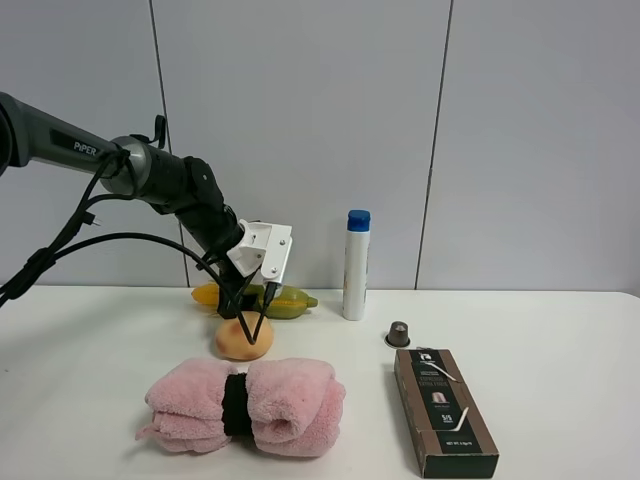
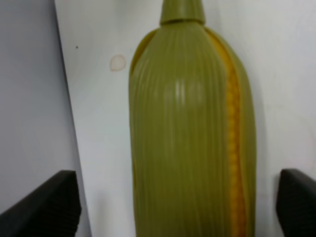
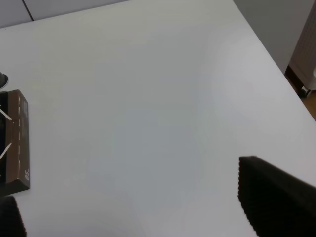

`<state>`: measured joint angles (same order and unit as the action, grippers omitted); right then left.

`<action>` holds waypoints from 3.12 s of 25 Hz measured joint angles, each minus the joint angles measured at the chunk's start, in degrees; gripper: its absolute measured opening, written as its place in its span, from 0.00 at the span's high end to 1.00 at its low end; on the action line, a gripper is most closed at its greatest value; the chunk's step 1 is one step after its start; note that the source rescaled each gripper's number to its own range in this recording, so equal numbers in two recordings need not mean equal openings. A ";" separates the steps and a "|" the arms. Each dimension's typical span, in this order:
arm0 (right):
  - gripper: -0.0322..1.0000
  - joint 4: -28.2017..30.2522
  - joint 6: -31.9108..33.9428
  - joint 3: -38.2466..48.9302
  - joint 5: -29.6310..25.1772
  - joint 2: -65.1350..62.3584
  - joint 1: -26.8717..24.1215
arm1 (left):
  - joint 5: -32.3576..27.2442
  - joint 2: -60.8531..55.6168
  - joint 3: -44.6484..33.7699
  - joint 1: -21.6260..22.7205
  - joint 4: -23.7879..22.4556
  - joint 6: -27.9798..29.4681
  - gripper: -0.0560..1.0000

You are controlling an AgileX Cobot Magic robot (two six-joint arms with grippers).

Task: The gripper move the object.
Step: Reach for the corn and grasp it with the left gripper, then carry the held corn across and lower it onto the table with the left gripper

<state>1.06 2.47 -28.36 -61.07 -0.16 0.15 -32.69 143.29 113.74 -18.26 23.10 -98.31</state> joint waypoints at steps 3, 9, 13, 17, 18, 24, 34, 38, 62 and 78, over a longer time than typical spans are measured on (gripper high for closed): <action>0.00 0.00 0.00 0.00 0.00 0.00 0.00 | 0.12 0.07 0.00 0.00 0.11 -0.54 0.33; 0.00 0.00 0.00 0.00 0.00 0.00 0.00 | 0.32 0.22 0.00 0.00 0.11 -0.96 0.40; 0.00 0.00 0.00 0.00 0.00 0.00 0.00 | 0.71 0.24 0.05 0.00 0.17 -0.96 0.41; 0.00 0.00 0.00 0.00 0.00 0.00 0.00 | 0.77 0.35 0.05 0.00 0.17 -0.96 0.51; 0.00 0.00 0.00 0.00 0.00 0.00 0.00 | 0.77 0.35 0.05 0.00 0.17 -1.02 0.54; 0.00 0.00 0.00 0.00 0.00 0.00 0.00 | 0.77 0.64 0.05 0.00 0.06 -1.02 0.84; 0.00 0.00 0.00 0.00 0.00 0.00 0.00 | 1.10 0.70 0.05 0.00 -0.23 -1.14 0.94; 0.00 0.00 0.00 0.00 0.00 0.00 0.00 | 1.13 0.64 0.05 0.00 -0.81 -1.14 0.94; 0.00 0.00 0.00 0.00 0.00 0.00 0.00 | -24.30 -19.61 0.05 0.07 -12.07 29.24 0.94; 0.00 0.00 0.00 0.00 0.00 0.00 0.00 | -36.56 -32.53 0.05 -7.26 -13.40 53.10 0.94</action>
<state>1.06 2.47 -28.36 -61.07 -0.16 0.15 -69.25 110.77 113.78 -25.52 9.71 -45.20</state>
